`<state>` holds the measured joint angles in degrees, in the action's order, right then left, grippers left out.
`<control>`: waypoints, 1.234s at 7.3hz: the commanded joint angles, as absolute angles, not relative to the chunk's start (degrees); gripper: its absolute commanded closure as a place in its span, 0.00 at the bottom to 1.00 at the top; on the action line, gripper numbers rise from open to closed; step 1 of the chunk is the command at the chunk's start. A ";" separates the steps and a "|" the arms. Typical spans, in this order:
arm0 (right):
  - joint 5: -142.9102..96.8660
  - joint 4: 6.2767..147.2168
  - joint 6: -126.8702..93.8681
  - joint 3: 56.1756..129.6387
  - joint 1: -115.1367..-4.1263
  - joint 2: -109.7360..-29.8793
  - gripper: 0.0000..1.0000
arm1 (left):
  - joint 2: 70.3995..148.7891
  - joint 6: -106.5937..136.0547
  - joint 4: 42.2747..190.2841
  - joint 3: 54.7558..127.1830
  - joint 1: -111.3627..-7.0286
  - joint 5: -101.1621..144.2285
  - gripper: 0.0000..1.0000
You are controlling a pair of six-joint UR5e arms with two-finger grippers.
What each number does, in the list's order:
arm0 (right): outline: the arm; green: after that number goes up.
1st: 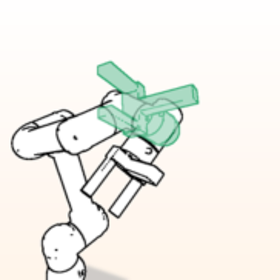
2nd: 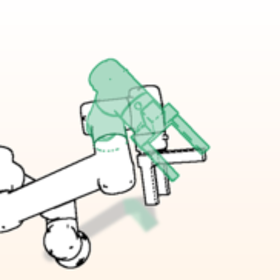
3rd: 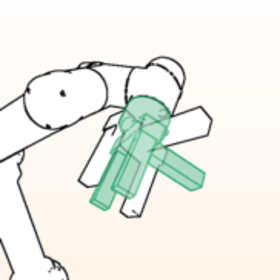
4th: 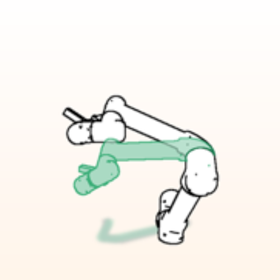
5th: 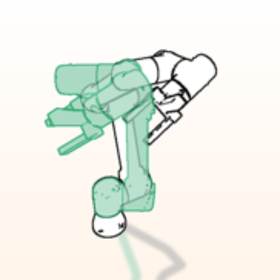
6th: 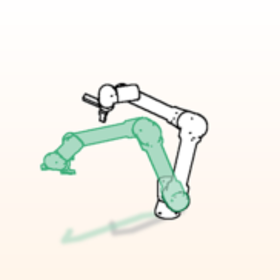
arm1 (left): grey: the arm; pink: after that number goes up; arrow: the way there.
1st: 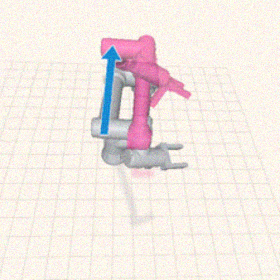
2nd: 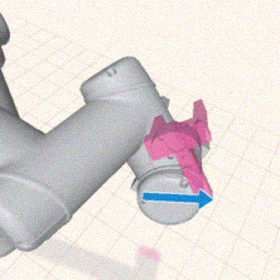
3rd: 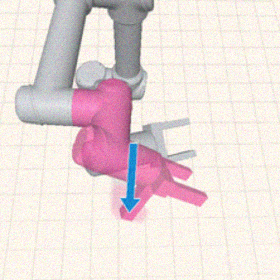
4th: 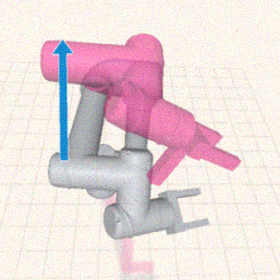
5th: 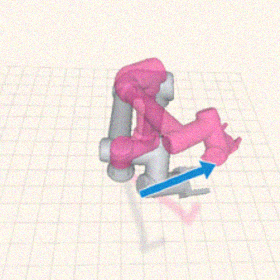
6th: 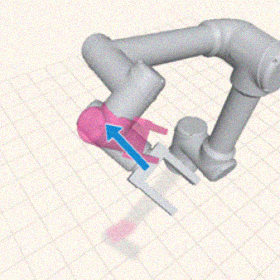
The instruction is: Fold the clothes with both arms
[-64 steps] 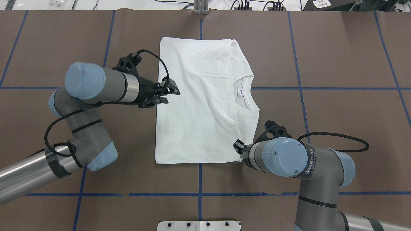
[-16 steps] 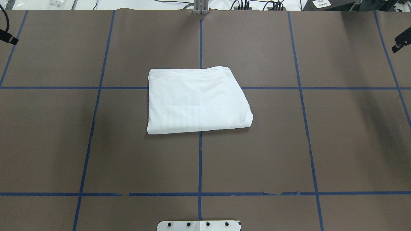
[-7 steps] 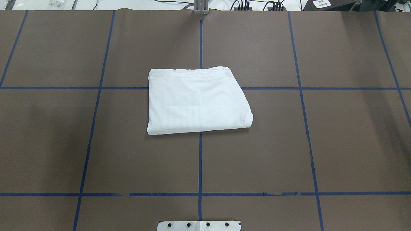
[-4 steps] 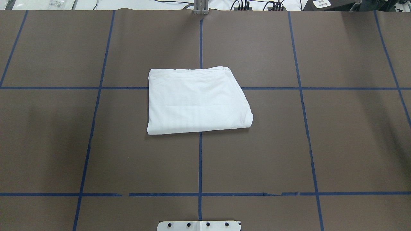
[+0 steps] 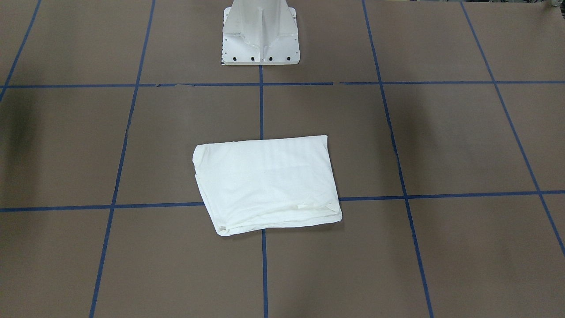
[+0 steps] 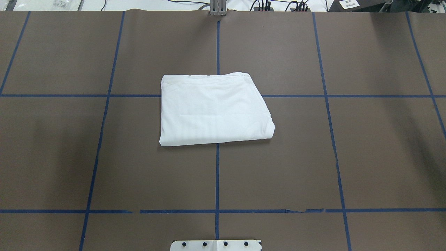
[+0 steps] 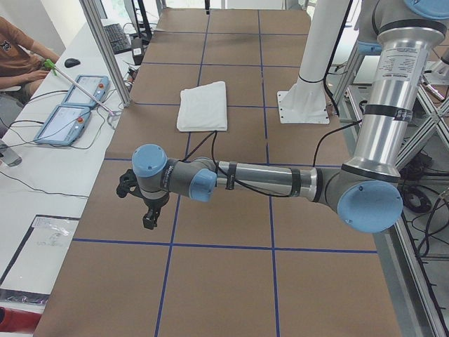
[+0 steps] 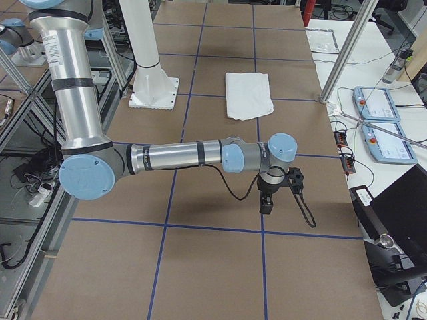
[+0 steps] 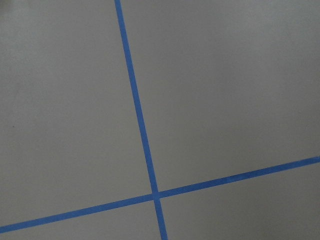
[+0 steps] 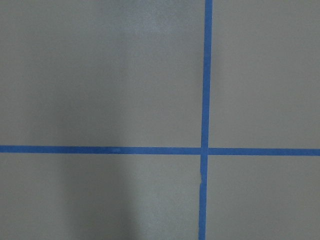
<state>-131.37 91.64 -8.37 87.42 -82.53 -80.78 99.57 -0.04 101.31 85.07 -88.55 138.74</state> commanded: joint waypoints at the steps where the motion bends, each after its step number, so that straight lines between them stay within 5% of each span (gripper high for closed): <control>1: -131.14 91.41 -8.43 87.01 -82.53 -81.30 0.00 | 99.15 0.09 101.34 87.52 -89.56 138.96 0.00; 9: -133.75 90.53 -8.70 86.84 -82.53 -81.82 0.00 | 95.36 0.53 103.80 90.52 -89.65 137.90 0.00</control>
